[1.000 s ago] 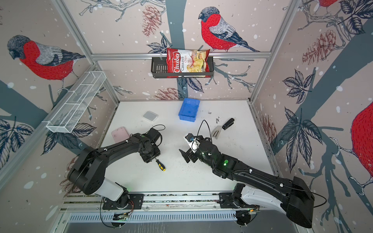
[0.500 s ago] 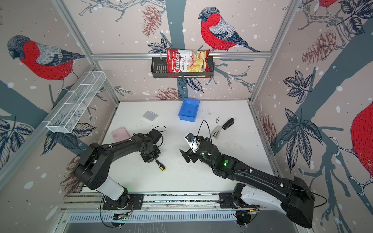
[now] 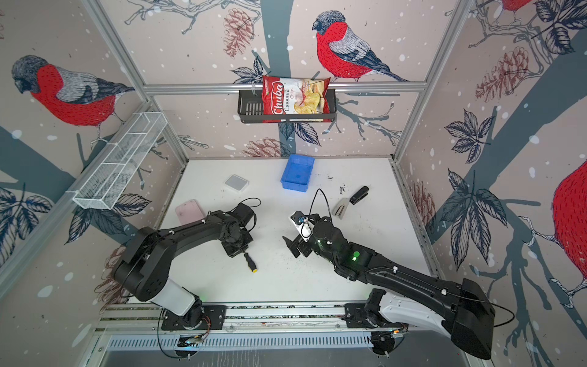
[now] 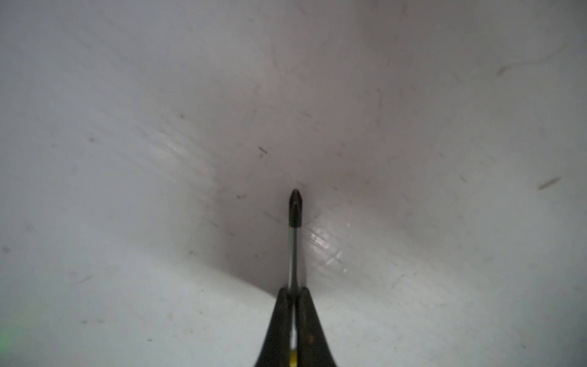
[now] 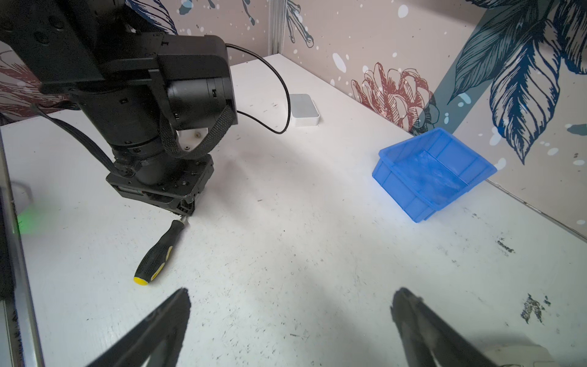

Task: Put the screwdriver in the bin
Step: Pick up the screwdriver from the bottom-center of the table.

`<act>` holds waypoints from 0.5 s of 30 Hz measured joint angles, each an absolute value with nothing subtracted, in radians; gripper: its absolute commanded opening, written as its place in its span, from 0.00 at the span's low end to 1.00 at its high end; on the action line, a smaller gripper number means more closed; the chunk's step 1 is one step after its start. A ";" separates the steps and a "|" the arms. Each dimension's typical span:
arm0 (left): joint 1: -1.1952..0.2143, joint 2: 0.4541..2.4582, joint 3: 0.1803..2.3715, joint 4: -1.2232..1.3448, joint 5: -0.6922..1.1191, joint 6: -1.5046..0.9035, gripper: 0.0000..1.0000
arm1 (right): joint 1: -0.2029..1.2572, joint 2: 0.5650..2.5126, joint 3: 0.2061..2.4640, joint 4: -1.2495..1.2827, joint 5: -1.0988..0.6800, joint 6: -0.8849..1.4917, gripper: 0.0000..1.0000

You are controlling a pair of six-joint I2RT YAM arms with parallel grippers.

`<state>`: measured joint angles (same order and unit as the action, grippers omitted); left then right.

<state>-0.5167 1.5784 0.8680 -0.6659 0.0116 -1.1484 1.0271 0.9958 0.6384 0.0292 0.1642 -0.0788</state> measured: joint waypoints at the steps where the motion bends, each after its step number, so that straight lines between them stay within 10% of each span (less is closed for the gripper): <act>1: -0.517 1.573 0.868 -0.665 0.011 -1.148 0.00 | 1.027 0.996 0.638 0.029 0.165 -0.079 1.00; 15: -0.516 1.428 0.986 -0.613 -0.052 -1.084 0.00 | 0.917 0.995 0.683 0.051 0.069 0.054 1.00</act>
